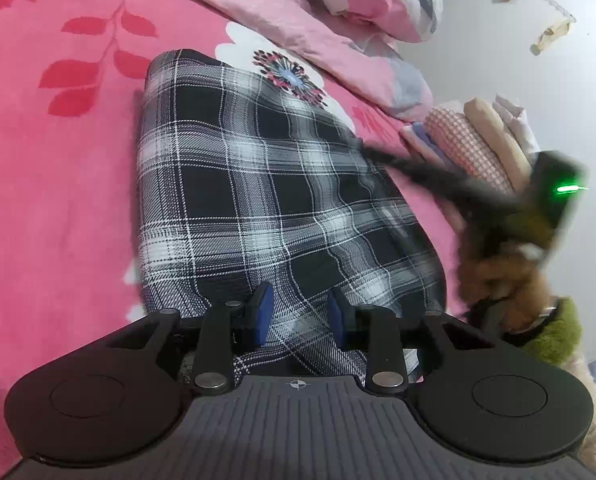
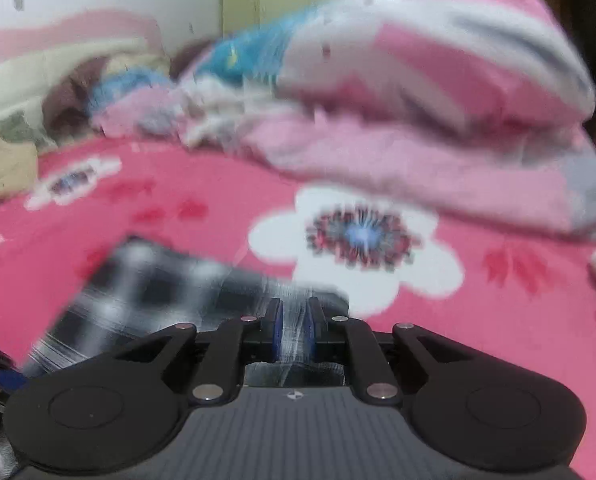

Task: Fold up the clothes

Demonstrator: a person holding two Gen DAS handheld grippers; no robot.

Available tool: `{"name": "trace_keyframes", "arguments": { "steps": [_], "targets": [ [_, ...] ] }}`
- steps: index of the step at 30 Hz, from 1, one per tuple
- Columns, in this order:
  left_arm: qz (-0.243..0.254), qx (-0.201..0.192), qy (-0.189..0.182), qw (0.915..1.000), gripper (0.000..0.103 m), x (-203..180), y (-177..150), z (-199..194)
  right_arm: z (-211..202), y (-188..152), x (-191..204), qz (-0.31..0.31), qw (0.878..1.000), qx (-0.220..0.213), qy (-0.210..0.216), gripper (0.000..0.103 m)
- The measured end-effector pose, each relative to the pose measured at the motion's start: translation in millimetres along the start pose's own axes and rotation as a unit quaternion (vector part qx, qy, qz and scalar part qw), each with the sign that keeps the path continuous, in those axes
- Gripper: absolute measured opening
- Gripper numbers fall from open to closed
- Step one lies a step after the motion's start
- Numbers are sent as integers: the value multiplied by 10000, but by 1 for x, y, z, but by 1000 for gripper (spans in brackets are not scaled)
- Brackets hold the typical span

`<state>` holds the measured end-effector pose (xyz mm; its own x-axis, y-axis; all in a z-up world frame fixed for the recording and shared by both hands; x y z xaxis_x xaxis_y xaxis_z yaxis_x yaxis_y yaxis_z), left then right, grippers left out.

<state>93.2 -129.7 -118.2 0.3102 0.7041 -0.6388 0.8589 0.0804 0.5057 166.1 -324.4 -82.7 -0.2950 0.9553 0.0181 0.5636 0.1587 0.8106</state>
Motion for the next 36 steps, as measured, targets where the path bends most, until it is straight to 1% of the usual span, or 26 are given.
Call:
{"name": "trace_keyframes", "arguments": {
  "steps": [3, 4, 7, 10, 11, 12, 14, 16, 17, 18, 19, 20, 22, 23, 25, 27, 28, 30, 32, 34, 36],
  "targets": [
    [-88, 16, -55, 9999, 30, 2, 1, 1, 20, -15, -10, 312, 9993, 213, -22, 13],
    [-105, 20, -66, 9999, 30, 2, 2, 1, 18, -13, -12, 392, 9990, 205, -67, 13],
    [-160, 20, -86, 9998, 30, 4, 3, 1, -22, 0, -12, 381, 9988, -75, -285, 13],
    [-216, 17, -93, 9997, 30, 5, 4, 1, -74, -4, -5, 566, 9978, -356, -40, 13],
    [-224, 14, -86, 9997, 30, 5, 4, 0, -86, -7, 0, 597, 9974, -387, 61, 13],
    [-228, 11, -72, 9997, 30, 5, 3, 0, -87, -15, 4, 593, 9977, -294, 107, 13],
    [-212, 10, -35, 9998, 30, 6, 3, 0, -78, -40, 10, 563, 9984, 33, 96, 13],
    [-163, 31, 4, 9999, 29, 5, 3, 0, -64, -65, 8, 648, 9978, 108, 41, 17],
    [-132, 44, 27, 9999, 29, 5, 2, 0, -64, -69, 6, 776, 9969, 110, 31, 17],
    [-97, 58, 50, 9999, 30, 4, 2, -1, -69, -65, 2, 964, 9953, 114, 43, 17],
    [-46, 73, 77, 9999, 30, 4, 3, -3, -79, -59, 0, 1091, 9940, 35, 36, 17],
    [5, 87, 104, 9999, 29, 3, 3, -4, -94, -51, 0, 1102, 9938, -139, 64, 18],
    [130, 121, 169, 9997, 29, 2, 3, -9, -123, -45, 10, 998, 9934, -445, 337, 17],
    [203, 140, 209, 9995, 29, 2, 3, -12, -131, -48, 15, 972, 9931, -464, 473, 17],
    [382, 187, 327, 9986, 29, 2, 4, -18, -126, -68, 26, 801, 9952, -194, 534, 17],
    [518, 194, 467, 9974, 29, 4, 5, -27, -105, -99, 31, 650, 9971, 261, 308, 17],
    [581, 193, 536, 9967, 29, 6, 6, -32, -103, -105, 32, 630, 9973, 299, 210, 17],
    [641, 127, 671, 9956, 30, 10, 7, -45, -113, -98, 33, 623, 9979, 170, 104, 17],
    [754, 89, 817, 9938, 30, 14, 6, -58, -129, -89, 40, 562, 9982, -93, 167, 18],
    [954, 238, 941, 9907, 31, 17, -3, -60, -145, -81, 51, 503, 9976, -355, 327, 18],
    [1136, 397, 1001, 9877, 31, 18, -13, -58, -138, -88, 64, 315, 9981, -301, 446, 18]
  ]
}}
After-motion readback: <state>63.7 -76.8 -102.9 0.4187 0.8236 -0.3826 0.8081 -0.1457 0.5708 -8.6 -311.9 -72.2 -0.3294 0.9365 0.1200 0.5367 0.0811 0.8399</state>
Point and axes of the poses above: each gripper's, at about its wrist camera, not at the fingertips, and z roughly the way its jaws point, x to its left, y to its top, the point moved 9 cm from there along z, roughly the way its jaws point, and after that the axes turned 1 degree about -y, right-handed, at the moved point
